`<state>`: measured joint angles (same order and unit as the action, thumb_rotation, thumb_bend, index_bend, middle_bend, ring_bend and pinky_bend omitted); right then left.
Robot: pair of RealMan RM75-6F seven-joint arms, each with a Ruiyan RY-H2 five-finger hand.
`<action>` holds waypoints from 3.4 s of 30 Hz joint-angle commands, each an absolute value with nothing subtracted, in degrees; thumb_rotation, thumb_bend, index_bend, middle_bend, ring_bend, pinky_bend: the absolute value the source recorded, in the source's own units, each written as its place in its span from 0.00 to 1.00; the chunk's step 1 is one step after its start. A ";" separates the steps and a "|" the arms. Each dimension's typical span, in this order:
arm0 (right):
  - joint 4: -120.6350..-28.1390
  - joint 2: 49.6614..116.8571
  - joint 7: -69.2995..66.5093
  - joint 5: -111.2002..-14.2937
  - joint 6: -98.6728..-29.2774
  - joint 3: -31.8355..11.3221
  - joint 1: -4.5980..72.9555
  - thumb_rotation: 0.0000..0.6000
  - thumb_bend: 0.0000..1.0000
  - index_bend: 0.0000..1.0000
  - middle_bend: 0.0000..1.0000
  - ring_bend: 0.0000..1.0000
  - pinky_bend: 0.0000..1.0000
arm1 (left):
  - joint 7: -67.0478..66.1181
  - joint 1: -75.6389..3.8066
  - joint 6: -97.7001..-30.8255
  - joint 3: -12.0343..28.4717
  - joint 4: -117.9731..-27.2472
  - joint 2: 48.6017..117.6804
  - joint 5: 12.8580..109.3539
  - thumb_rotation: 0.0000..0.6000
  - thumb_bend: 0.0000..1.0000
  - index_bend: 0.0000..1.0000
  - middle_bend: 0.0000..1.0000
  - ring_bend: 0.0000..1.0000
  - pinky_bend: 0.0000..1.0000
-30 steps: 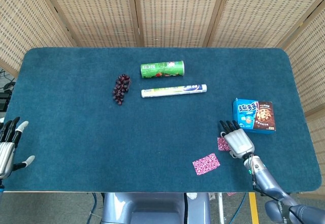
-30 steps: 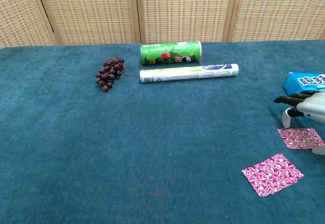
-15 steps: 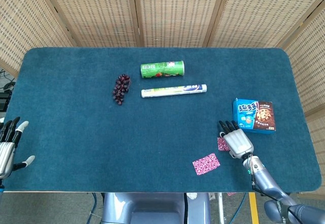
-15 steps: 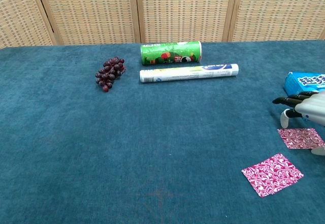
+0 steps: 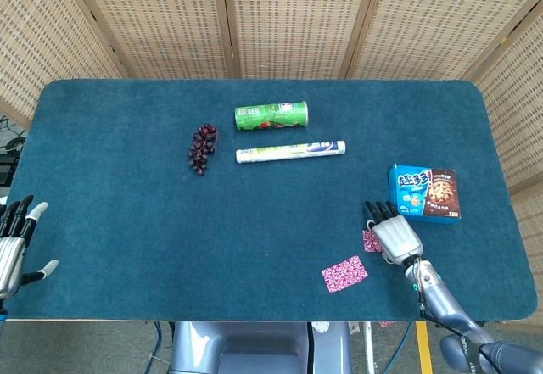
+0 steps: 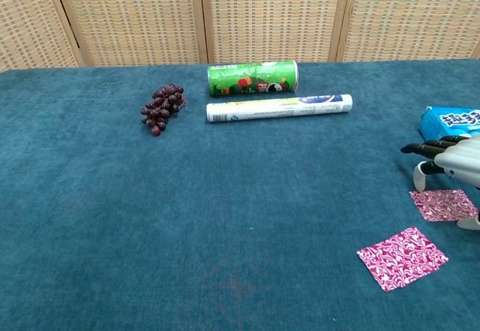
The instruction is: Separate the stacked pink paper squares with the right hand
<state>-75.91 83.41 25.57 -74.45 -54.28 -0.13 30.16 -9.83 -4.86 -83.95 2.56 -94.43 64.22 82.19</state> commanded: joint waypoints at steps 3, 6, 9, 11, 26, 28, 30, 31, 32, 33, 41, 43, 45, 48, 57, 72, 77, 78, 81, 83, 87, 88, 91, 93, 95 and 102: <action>-76.20 83.19 25.16 -75.18 -54.75 0.01 30.02 1.00 0.26 0.48 0.00 0.00 0.07 | -9.84 -4.83 -83.99 2.54 -94.42 64.22 82.20 1.00 0.13 0.10 0.00 0.00 0.00; -76.65 82.90 25.10 -75.62 -55.10 0.02 29.99 1.00 0.26 0.48 0.00 0.00 0.07 | -9.81 -4.83 -83.99 2.54 -94.38 64.23 82.21 1.00 0.13 0.10 0.00 0.00 0.00; -77.55 82.28 25.13 -76.16 -55.61 0.06 29.91 1.00 0.26 0.48 0.00 0.00 0.07 | -9.83 -4.84 -83.96 2.54 -94.37 64.23 82.19 1.00 0.13 0.10 0.00 0.00 0.00; -78.27 81.74 25.11 -76.54 -55.82 0.12 29.90 1.00 0.26 0.48 0.00 0.00 0.07 | -9.84 -4.85 -83.95 2.55 -94.41 64.21 82.18 1.00 0.13 0.10 0.00 0.00 0.00; -87.11 77.34 26.46 -80.10 -57.14 1.33 29.92 1.00 0.26 0.48 0.00 0.00 0.07 | -9.82 -4.86 -83.87 2.54 -94.49 64.15 82.13 1.00 0.13 0.10 0.00 0.00 0.00; -88.44 76.87 26.94 -80.70 -57.20 1.65 29.95 1.00 0.26 0.48 0.00 0.00 0.07 | -9.80 -4.86 -83.84 2.52 -94.51 64.13 82.12 1.00 0.13 0.10 0.00 0.00 0.00; -89.90 76.49 27.51 -81.56 -57.30 2.10 29.97 1.00 0.26 0.48 0.00 0.00 0.07 | -9.77 -4.87 -83.82 2.53 -94.52 64.11 82.13 1.00 0.13 0.10 0.00 0.00 0.00; -90.35 76.39 27.74 -81.86 -57.37 2.27 29.95 1.00 0.26 0.48 0.00 0.00 0.07 | -9.76 -4.87 -83.82 2.52 -94.53 64.10 82.14 1.00 0.13 0.10 0.00 0.00 0.00; -91.46 76.34 28.48 -83.00 -57.45 2.86 30.01 1.00 0.26 0.48 0.00 0.00 0.07 | -9.72 -4.86 -83.81 2.50 -94.51 64.09 82.13 1.00 0.13 0.10 0.00 0.00 0.00; -92.39 76.45 29.30 -84.01 -57.64 3.36 29.99 1.00 0.26 0.48 0.00 0.00 0.07 | -9.68 -4.87 -83.79 2.50 -94.51 64.08 82.15 1.00 0.13 0.10 0.00 0.00 0.00; -94.33 77.14 31.65 -83.43 -58.15 3.05 29.61 1.00 0.26 0.48 0.00 0.00 0.07 | -9.56 -4.87 -83.75 2.47 -94.49 64.03 82.18 1.00 0.13 0.10 0.00 0.00 0.00; -94.57 77.38 32.35 -83.28 -58.24 3.07 29.50 1.00 0.26 0.48 0.00 0.00 0.07 | -9.54 -4.90 -83.71 2.48 -94.48 64.02 82.17 1.00 0.13 0.10 0.00 0.00 0.00; -94.69 77.71 33.37 -82.96 -58.17 3.10 29.42 1.00 0.26 0.48 0.00 0.00 0.07 | -9.55 -4.90 -83.69 2.48 -94.51 64.00 82.17 1.00 0.13 0.10 0.00 0.00 0.00; -94.50 78.28 34.99 -82.23 -58.05 2.96 29.38 1.00 0.26 0.48 0.00 0.00 0.07 | -9.50 -4.91 -83.68 2.47 -94.54 63.96 82.18 1.00 0.13 0.10 0.00 0.00 0.00; -95.88 79.40 40.00 -79.33 -58.10 3.09 28.75 1.00 0.26 0.48 0.00 0.00 0.07 | -9.35 -4.88 -83.65 2.42 -94.55 63.89 82.21 1.00 0.13 0.10 0.00 0.00 0.00; -97.53 79.88 42.57 -77.43 -58.25 3.51 28.49 1.00 0.26 0.37 0.00 0.00 0.07 | -9.21 -4.91 -83.61 2.39 -94.57 63.85 82.26 1.00 0.13 0.10 0.00 0.00 0.00; -97.38 79.89 42.48 -77.25 -57.88 3.63 28.68 1.00 0.26 0.22 0.00 0.00 0.07 | -9.15 -4.89 -83.60 2.36 -94.50 63.86 82.29 1.00 0.13 0.10 0.00 0.00 0.00; -97.36 79.88 42.46 -77.23 -57.88 3.64 28.69 1.00 0.26 0.21 0.00 0.00 0.07 | -9.15 -4.90 -83.60 2.37 -94.51 63.85 82.29 1.00 0.13 0.10 0.00 0.00 0.00; -97.35 79.84 42.43 -77.26 -57.89 3.74 28.70 1.00 0.26 0.20 0.00 0.00 0.07 | -9.17 -4.90 -83.58 2.36 -94.52 63.83 82.29 1.00 0.13 0.10 0.00 0.00 0.00; -97.43 79.80 42.42 -77.36 -57.94 3.84 28.70 1.00 0.26 0.20 0.00 0.00 0.07 | -9.18 -4.91 -83.56 2.37 -94.55 63.82 82.26 1.00 0.13 0.10 0.00 0.00 0.00; -97.80 79.64 42.17 -77.55 -58.19 3.86 28.65 1.00 0.26 0.20 0.00 0.00 0.07 | -9.22 -4.91 -83.58 2.38 -94.54 63.83 82.25 1.00 0.13 0.10 0.00 0.00 0.00; -98.01 79.49 42.06 -77.61 -58.31 3.81 28.65 1.00 0.26 0.20 0.00 0.00 0.07 | -9.24 -4.91 -83.57 2.38 -94.55 63.84 82.23 1.00 0.13 0.10 0.00 0.00 0.00; -99.61 78.15 41.30 -78.11 -59.43 3.33 28.49 1.00 0.26 0.20 0.00 0.00 0.07 | -9.25 -4.92 -83.54 2.39 -94.58 63.84 82.18 1.00 0.13 0.10 0.00 0.00 0.00; -100.66 76.87 40.27 -78.75 -60.45 2.91 28.32 1.00 0.26 0.20 0.00 0.00 0.07 | -9.21 -4.93 -83.49 2.39 -94.59 63.83 82.16 1.00 0.13 0.10 0.00 0.00 0.00; -101.44 75.47 38.44 -79.68 -61.56 2.54 28.04 1.00 0.26 0.20 0.00 0.00 0.07 | -9.13 -4.92 -83.47 2.37 -94.64 63.78 82.16 1.00 0.13 0.10 0.00 0.00 0.00; -97.31 70.81 21.91 -86.67 -73.79 2.37 22.09 1.00 0.26 0.20 0.00 0.00 0.07 | -8.49 -4.96 -83.30 2.33 -94.66 63.58 82.23 1.00 0.13 0.10 0.00 0.00 0.00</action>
